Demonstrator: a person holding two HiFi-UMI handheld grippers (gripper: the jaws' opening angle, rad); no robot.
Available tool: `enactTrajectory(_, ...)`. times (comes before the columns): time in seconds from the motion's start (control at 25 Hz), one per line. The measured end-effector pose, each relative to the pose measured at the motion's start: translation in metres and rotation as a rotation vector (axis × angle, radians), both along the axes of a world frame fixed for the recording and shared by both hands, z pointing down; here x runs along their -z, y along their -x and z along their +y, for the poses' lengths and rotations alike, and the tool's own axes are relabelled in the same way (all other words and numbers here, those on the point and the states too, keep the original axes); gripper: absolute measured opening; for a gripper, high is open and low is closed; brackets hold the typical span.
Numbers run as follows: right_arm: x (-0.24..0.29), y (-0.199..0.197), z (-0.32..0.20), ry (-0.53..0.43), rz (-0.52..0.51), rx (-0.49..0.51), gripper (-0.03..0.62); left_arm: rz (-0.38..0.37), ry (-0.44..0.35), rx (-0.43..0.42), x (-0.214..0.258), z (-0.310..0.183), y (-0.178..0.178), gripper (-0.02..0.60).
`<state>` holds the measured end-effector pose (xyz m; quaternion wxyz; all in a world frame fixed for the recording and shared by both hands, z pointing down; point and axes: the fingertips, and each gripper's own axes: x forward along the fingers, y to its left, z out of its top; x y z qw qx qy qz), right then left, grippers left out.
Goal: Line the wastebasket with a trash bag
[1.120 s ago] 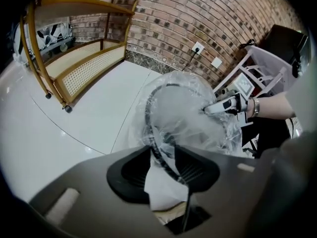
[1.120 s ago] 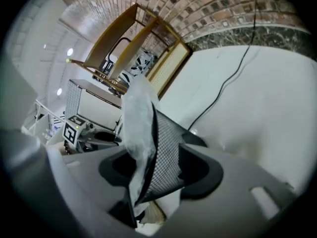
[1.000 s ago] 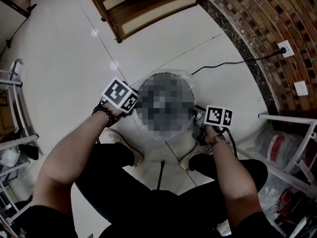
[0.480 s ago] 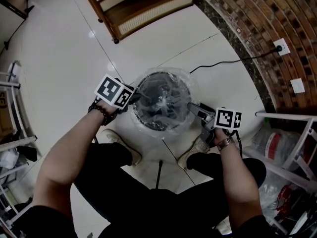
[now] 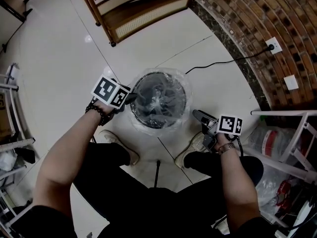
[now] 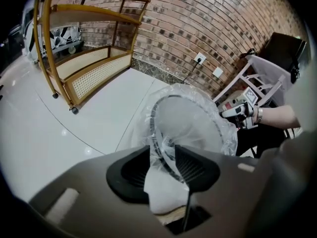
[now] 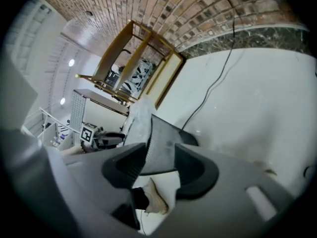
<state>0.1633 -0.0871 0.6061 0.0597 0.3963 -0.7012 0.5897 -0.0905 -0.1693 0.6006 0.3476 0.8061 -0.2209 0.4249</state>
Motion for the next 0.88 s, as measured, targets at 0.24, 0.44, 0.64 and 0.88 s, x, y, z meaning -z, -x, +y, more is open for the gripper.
enactTrajectory(0.24, -0.024, 0.023, -0.002, 0.054, -0.201, -0.054, 0.143, 0.004, 0.01, 0.0, 0.0, 0.005, 0.0, 0.164)
enactTrajectory(0.44, -0.014, 0.04, -0.015, 0.037, -0.442, -0.105, 0.106, 0.001, 0.023, 0.002, -0.004, 0.006, 0.0, 0.169)
enactTrajectory(0.64, -0.016, 0.037, -0.016, 0.017, -0.47, -0.094, 0.002, -0.003, 0.037, 0.003, -0.007, 0.006, -0.001, 0.169)
enactTrajectory(0.88, -0.032, 0.029, -0.017, 0.038, -0.419, -0.141, 0.003, 0.001, 0.039, 0.002, -0.008, 0.005, -0.002, 0.169)
